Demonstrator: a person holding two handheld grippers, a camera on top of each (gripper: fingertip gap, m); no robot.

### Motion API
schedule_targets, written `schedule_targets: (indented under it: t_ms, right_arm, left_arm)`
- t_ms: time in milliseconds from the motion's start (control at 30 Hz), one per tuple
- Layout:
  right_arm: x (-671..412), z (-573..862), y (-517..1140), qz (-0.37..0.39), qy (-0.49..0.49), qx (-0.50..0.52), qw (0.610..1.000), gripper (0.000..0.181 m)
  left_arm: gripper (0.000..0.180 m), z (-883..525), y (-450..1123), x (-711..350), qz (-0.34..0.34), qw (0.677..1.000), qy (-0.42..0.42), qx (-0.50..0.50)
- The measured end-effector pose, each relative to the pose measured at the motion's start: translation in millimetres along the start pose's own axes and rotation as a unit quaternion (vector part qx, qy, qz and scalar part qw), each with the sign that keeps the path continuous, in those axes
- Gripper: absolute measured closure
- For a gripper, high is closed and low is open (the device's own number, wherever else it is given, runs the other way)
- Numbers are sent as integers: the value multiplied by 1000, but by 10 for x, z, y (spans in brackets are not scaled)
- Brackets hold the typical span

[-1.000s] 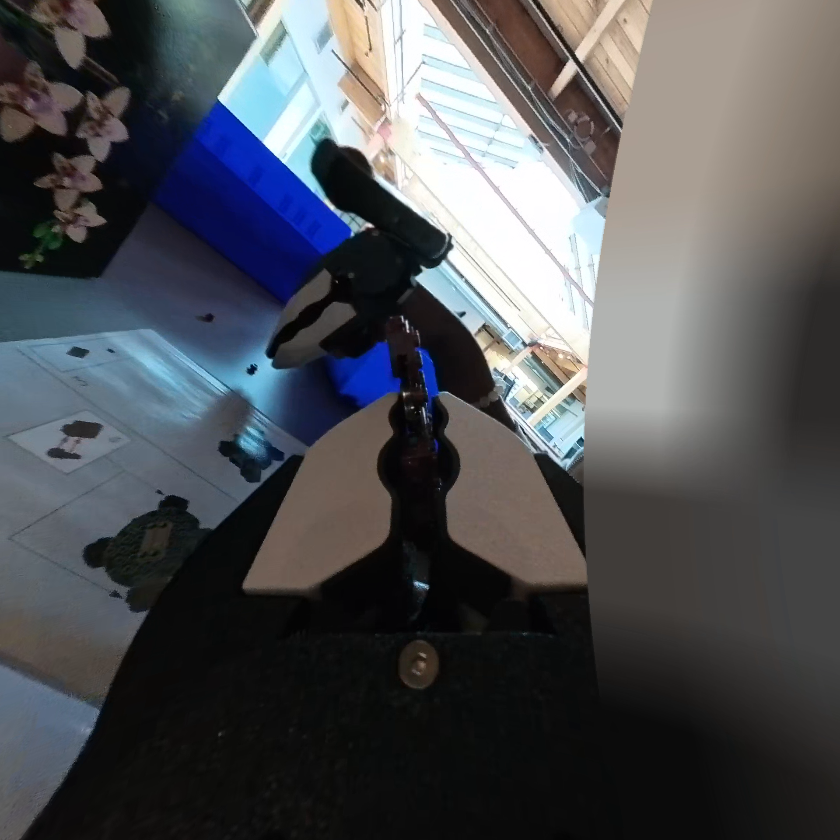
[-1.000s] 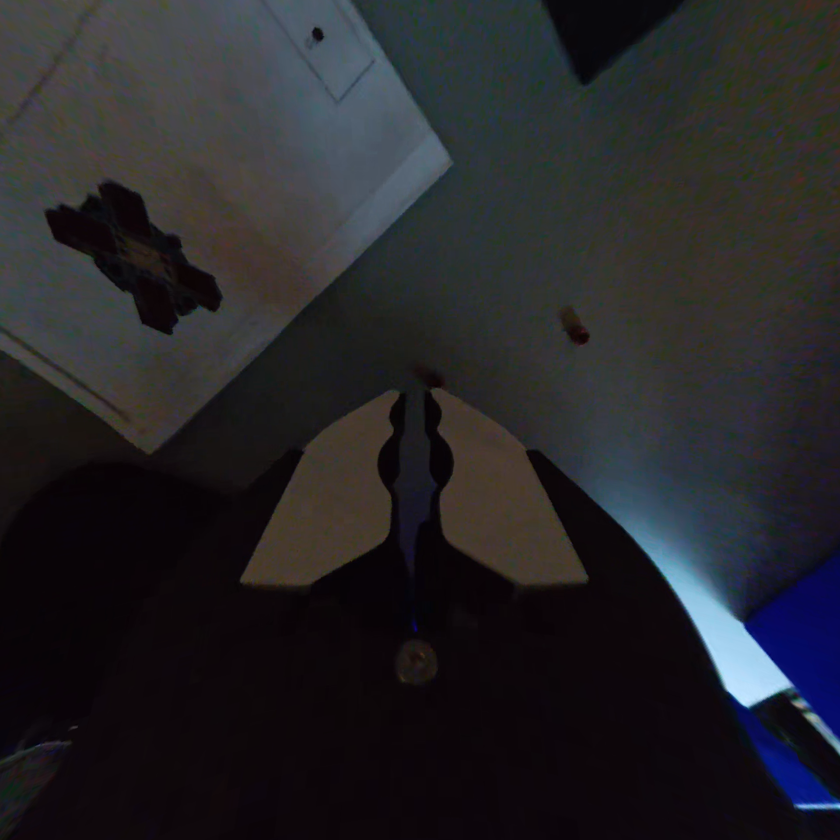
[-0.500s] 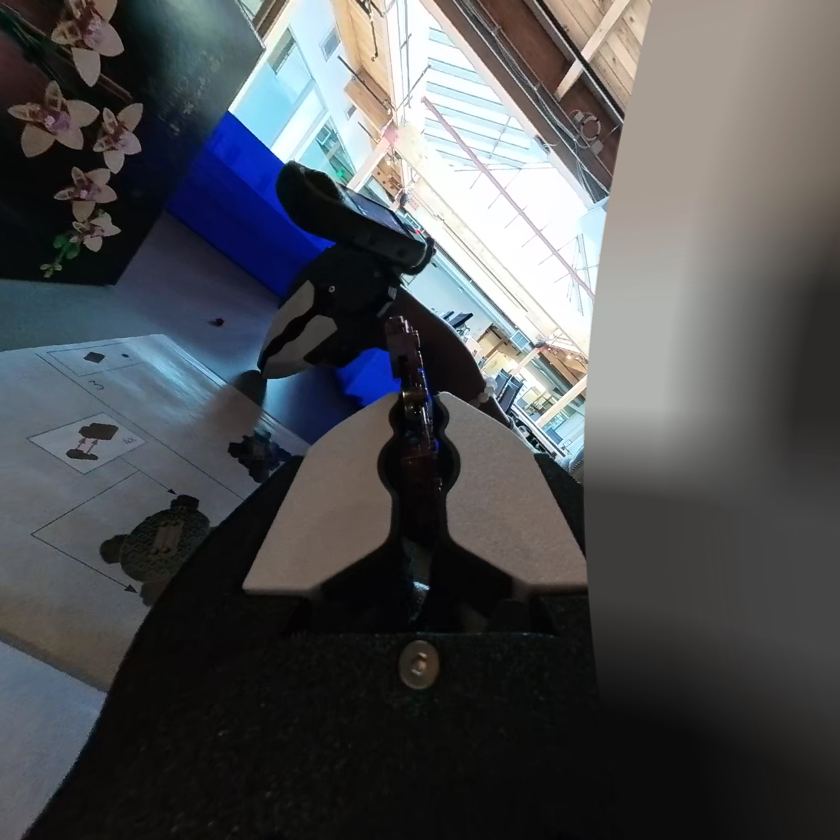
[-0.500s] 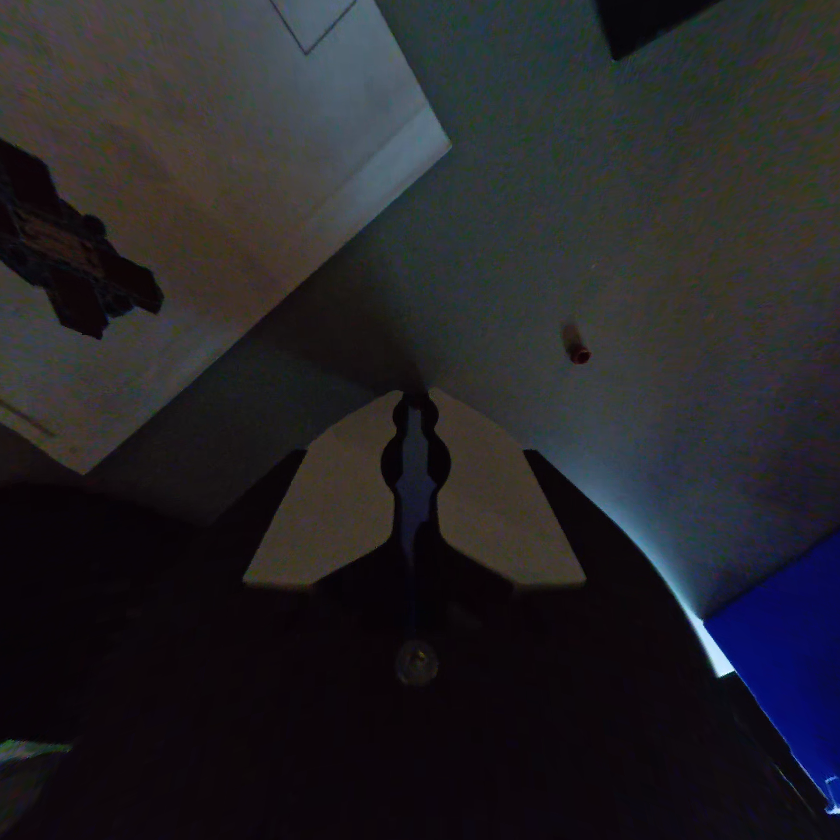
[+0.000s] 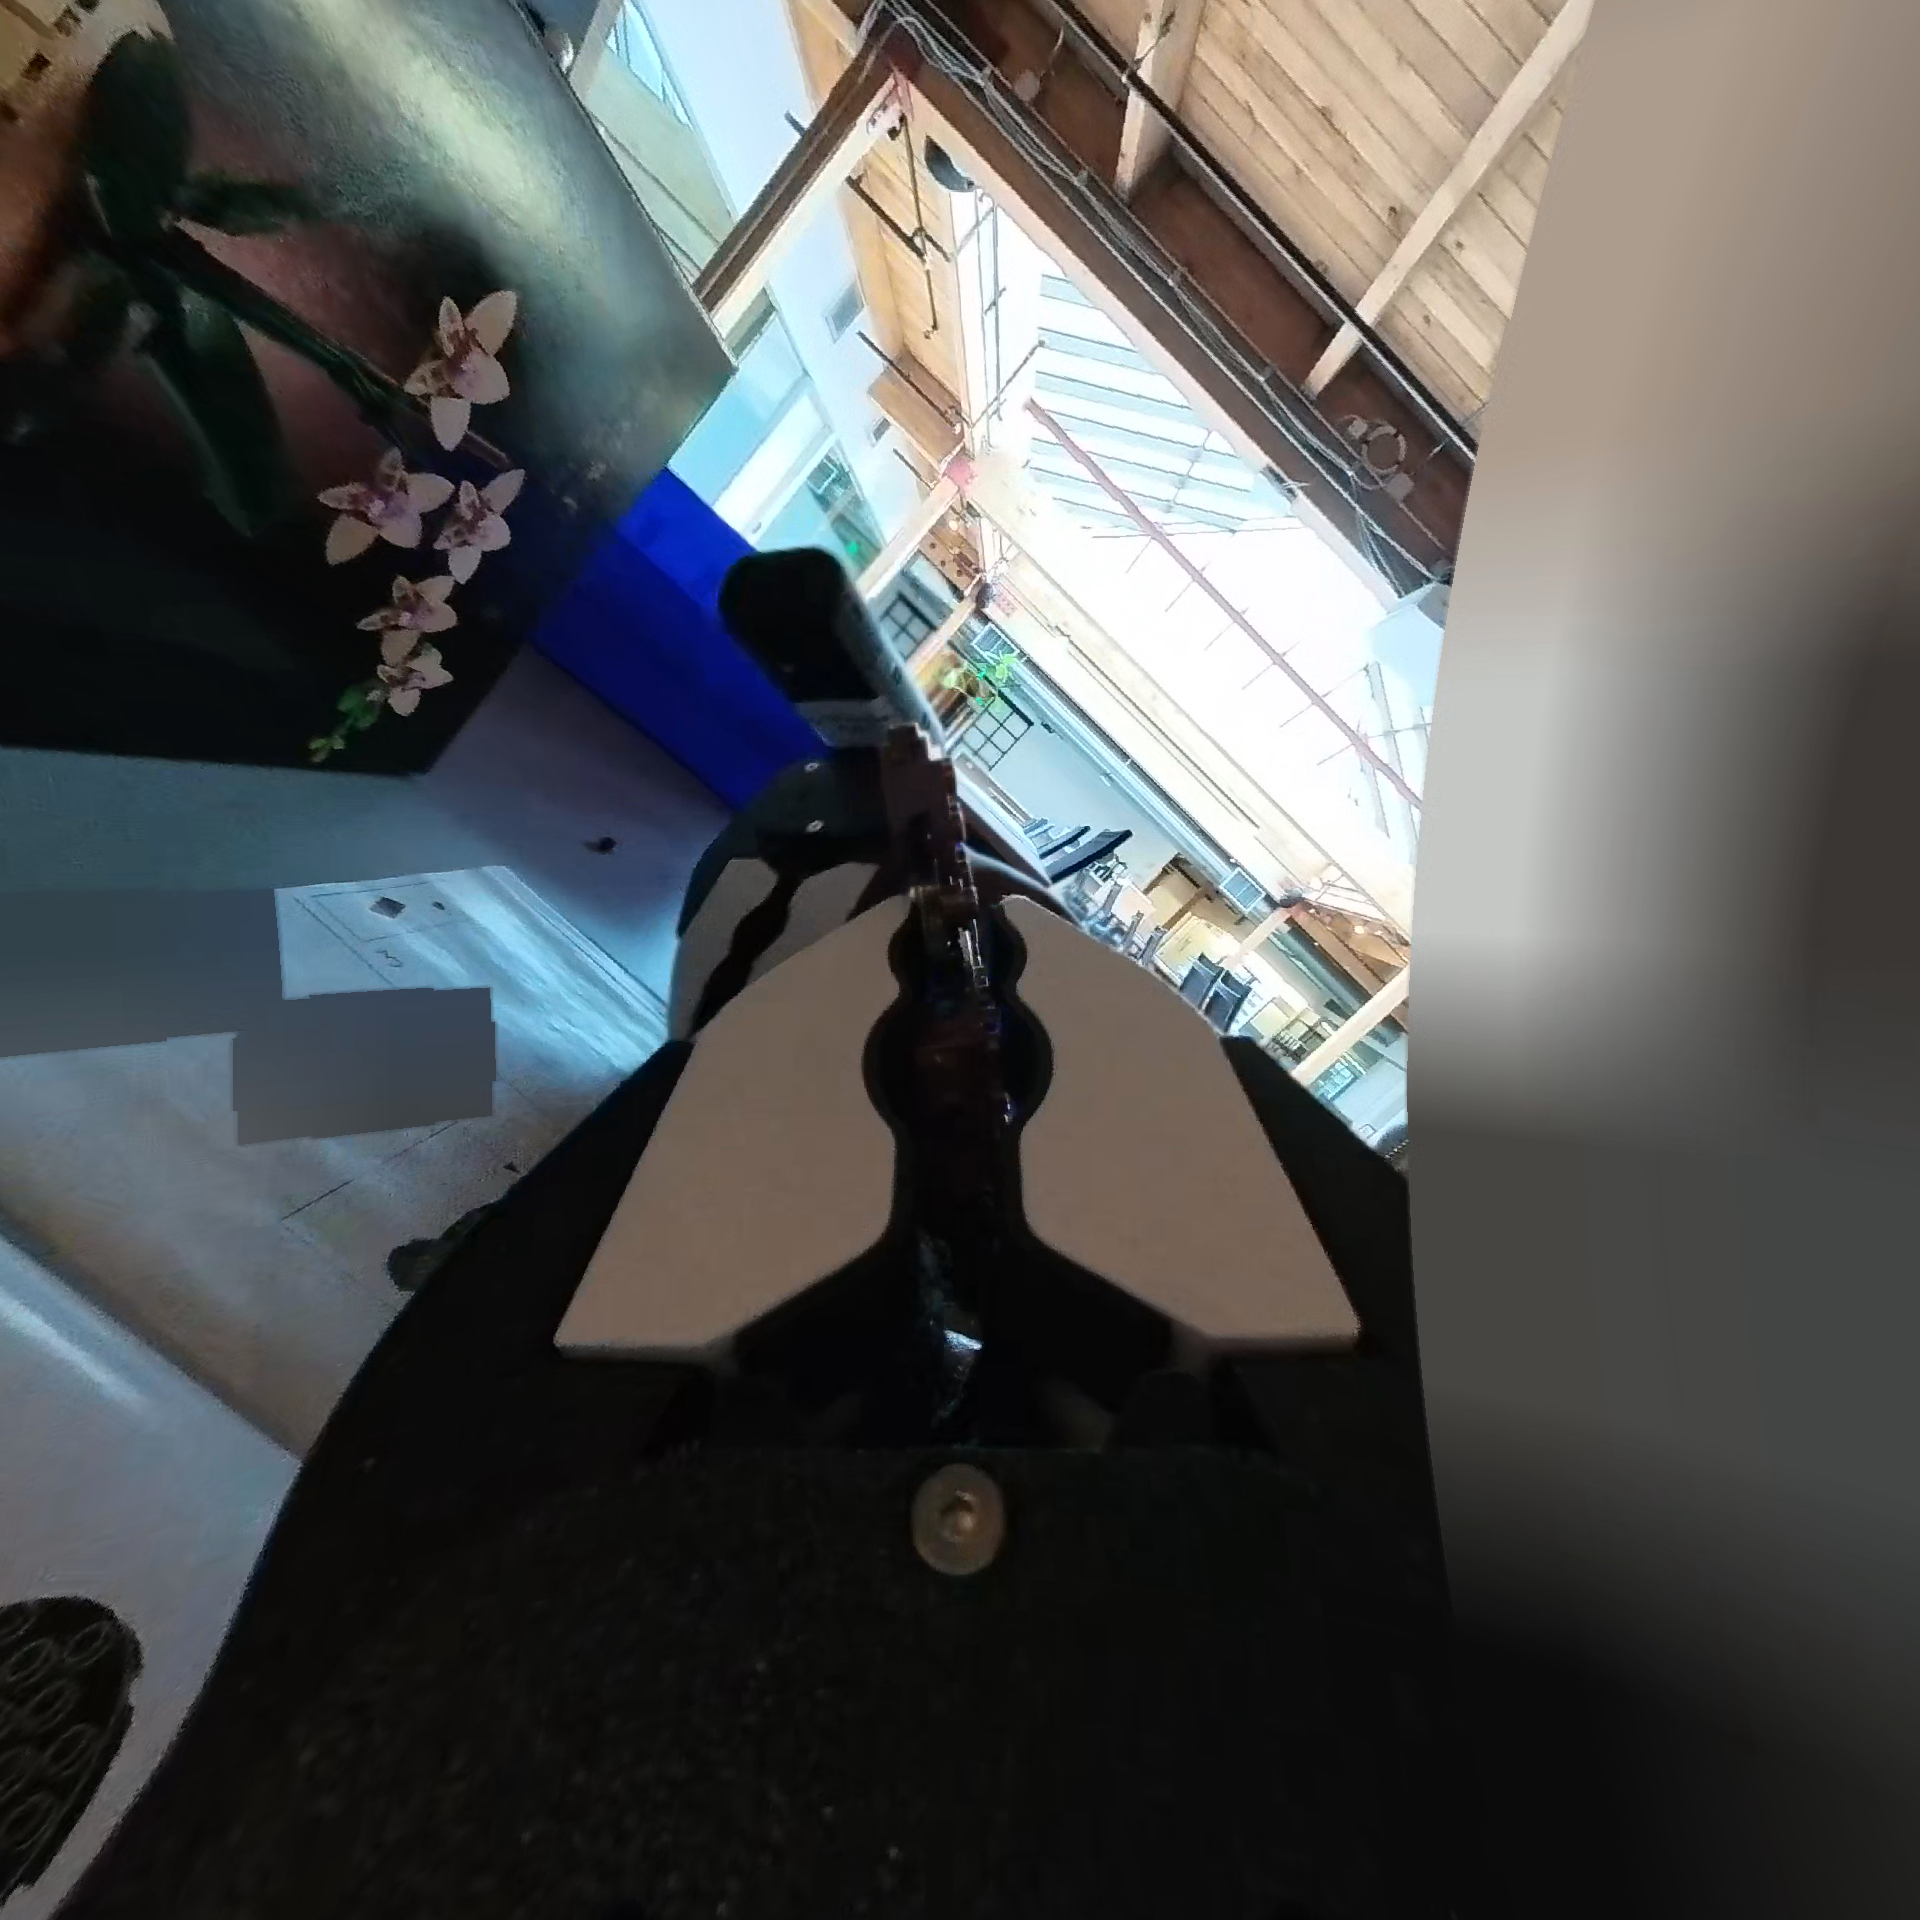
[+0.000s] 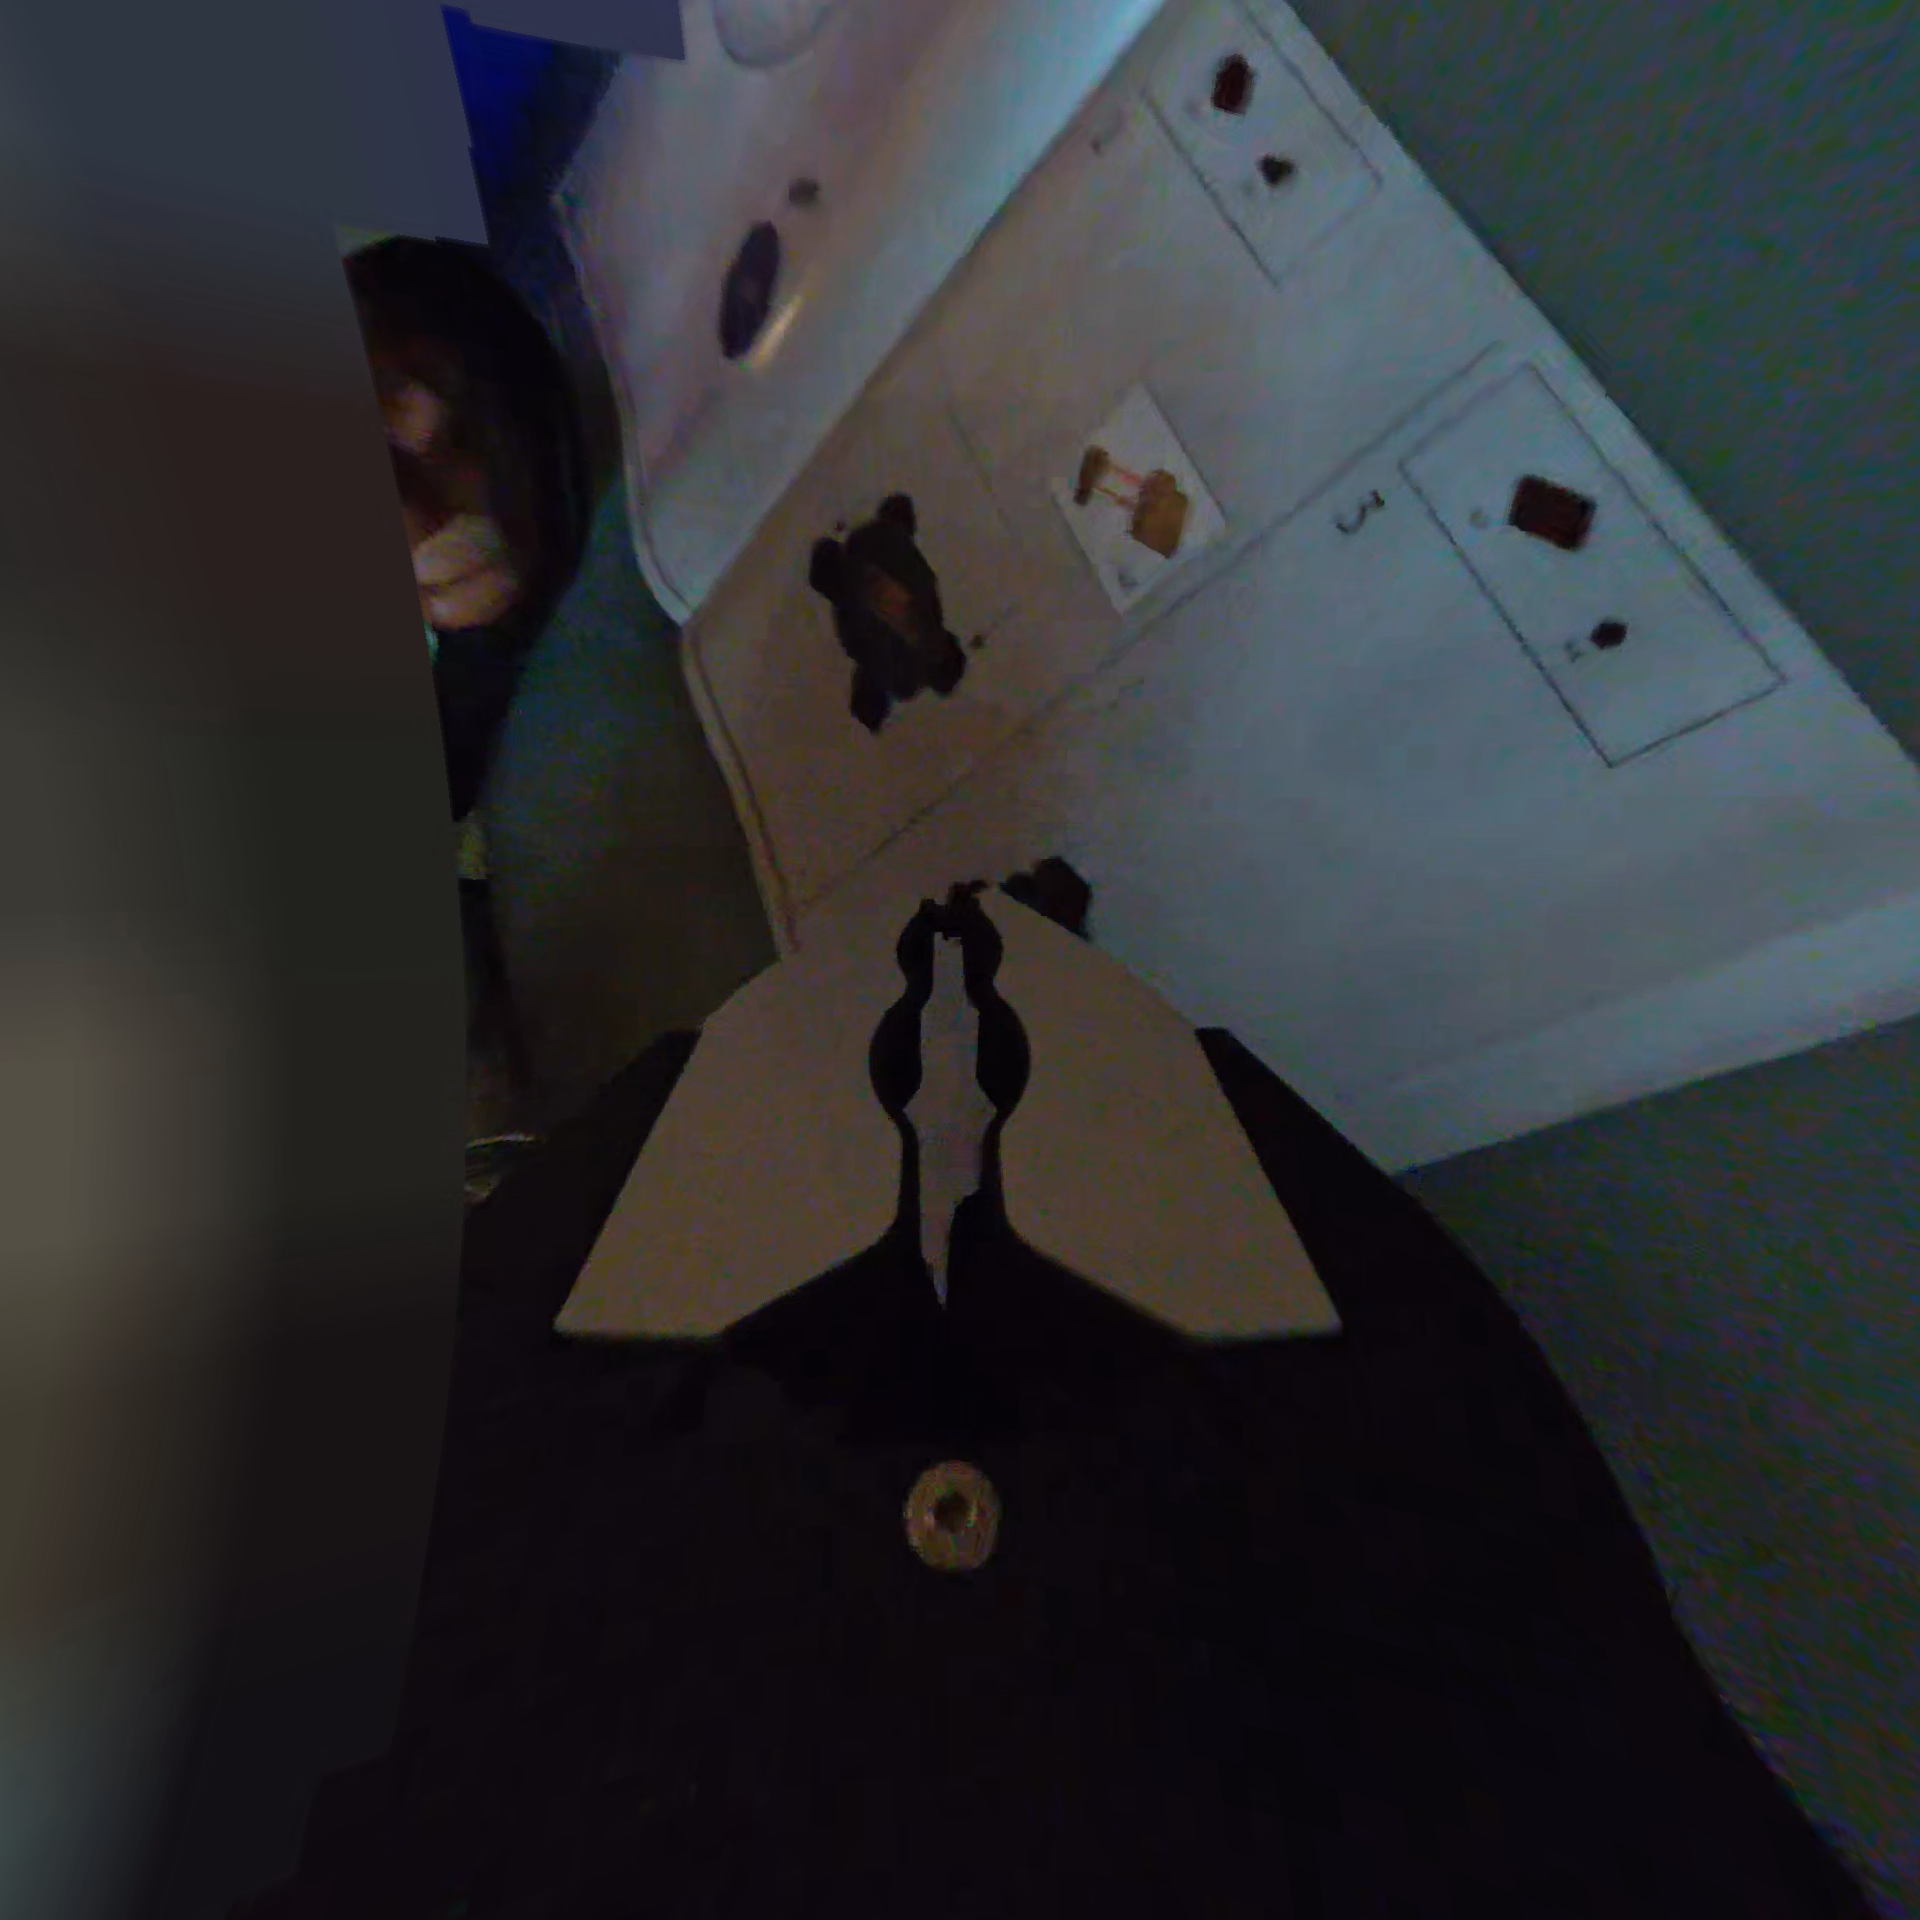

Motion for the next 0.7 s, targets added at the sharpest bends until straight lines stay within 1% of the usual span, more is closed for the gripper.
schedule_targets:
  t_ms: [100,267,400,533,600,667,700]
  right_arm:
    - [60,107,-33,-19,14,51,998,173]
    - [109,132,-143,-24,-5,107,994,166]
    - [148,75,-194,-42,-68,162,983,150]
    - [180,-47,-175,-45,-165,211,962,141]
    - [191,-88,-147,-30,-183,216,959,139]
    - [185,-106,-91,-8,-199,219,955,125]
    - [199,-112,-51,-1,-207,215,954,121]
  left_arm:
    - [171,-9,16,2,-1,1000,1,0]
    - [170,-6,25,9,-5,1000,1,1]
    - [170,-10,16,9,-4,1000,-1,0]
    - [170,-15,21,15,-7,1000,-2,1]
    - [170,-18,27,15,-8,1000,-2,1]
    - [170,-17,30,15,-9,1000,-2,1]
    - [170,-17,31,18,-10,1000,-2,1]
Point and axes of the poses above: each gripper's, where its closed fingertips meet, y out along the fingers, x out of its underside, z = x × y across the jaws, the point moved 7 cm from there along -y, back along the fingers, and after that the axes turned 9 degrees about -z, right-handed, at the moved point
